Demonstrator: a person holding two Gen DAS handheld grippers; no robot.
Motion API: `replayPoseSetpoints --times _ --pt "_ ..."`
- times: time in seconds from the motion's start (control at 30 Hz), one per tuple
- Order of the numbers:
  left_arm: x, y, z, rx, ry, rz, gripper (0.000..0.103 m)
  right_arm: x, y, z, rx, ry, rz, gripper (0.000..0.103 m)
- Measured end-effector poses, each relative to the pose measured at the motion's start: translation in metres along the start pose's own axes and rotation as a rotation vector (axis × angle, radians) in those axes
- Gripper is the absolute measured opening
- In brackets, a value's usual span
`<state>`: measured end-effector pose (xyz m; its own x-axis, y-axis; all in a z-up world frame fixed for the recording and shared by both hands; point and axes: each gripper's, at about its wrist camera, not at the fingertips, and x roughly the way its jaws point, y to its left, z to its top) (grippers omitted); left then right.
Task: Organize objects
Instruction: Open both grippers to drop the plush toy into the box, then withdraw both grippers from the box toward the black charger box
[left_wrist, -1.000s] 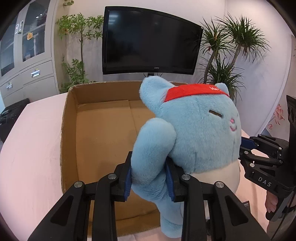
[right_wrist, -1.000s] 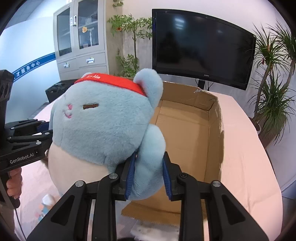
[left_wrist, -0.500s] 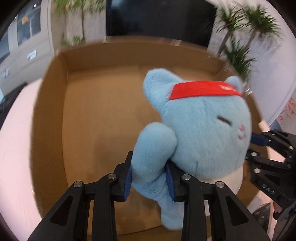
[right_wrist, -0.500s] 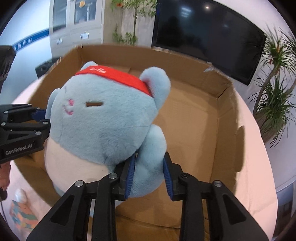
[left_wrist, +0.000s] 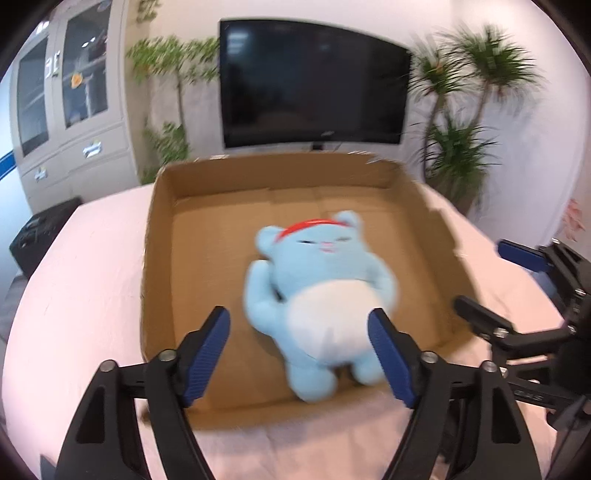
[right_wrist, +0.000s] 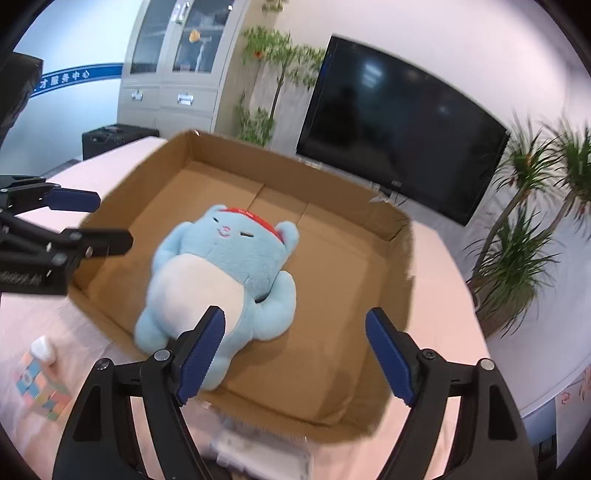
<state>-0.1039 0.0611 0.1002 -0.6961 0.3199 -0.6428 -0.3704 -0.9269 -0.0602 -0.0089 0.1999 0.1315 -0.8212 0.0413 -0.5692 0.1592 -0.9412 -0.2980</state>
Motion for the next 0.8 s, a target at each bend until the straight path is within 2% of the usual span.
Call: replayPoseSetpoints --times 0.13,0.3,0.47,0.57,0.73,0.8 --pt "-0.041 -0.029 -0.024 0.046 -0.041 -0.039 0.078 -0.040 0.005 -0.016 0.016 -0.045 0.011 0.081" --pt "-0.081 -0.053 -0.063 0.044 -0.049 -0.086 0.078 -0.062 0.013 -0.037 0.006 -0.057 0.024 0.081" --pt "-0.103 -0.066 -0.115 0.016 -0.016 -0.080 0.078 -0.077 0.007 -0.074 0.073 -0.020 0.088 0.081" --pt "-0.115 -0.064 -0.145 -0.024 -0.007 -0.119 0.078 -0.087 0.002 -0.101 0.120 -0.001 0.136 0.081" --pt "-0.128 -0.062 -0.193 -0.049 0.036 -0.148 0.078 -0.096 -0.009 -0.157 0.228 0.066 0.290 0.085" --pt "-0.129 -0.059 -0.208 -0.071 0.061 -0.158 0.078 -0.097 -0.008 -0.176 0.237 0.092 0.276 0.085"
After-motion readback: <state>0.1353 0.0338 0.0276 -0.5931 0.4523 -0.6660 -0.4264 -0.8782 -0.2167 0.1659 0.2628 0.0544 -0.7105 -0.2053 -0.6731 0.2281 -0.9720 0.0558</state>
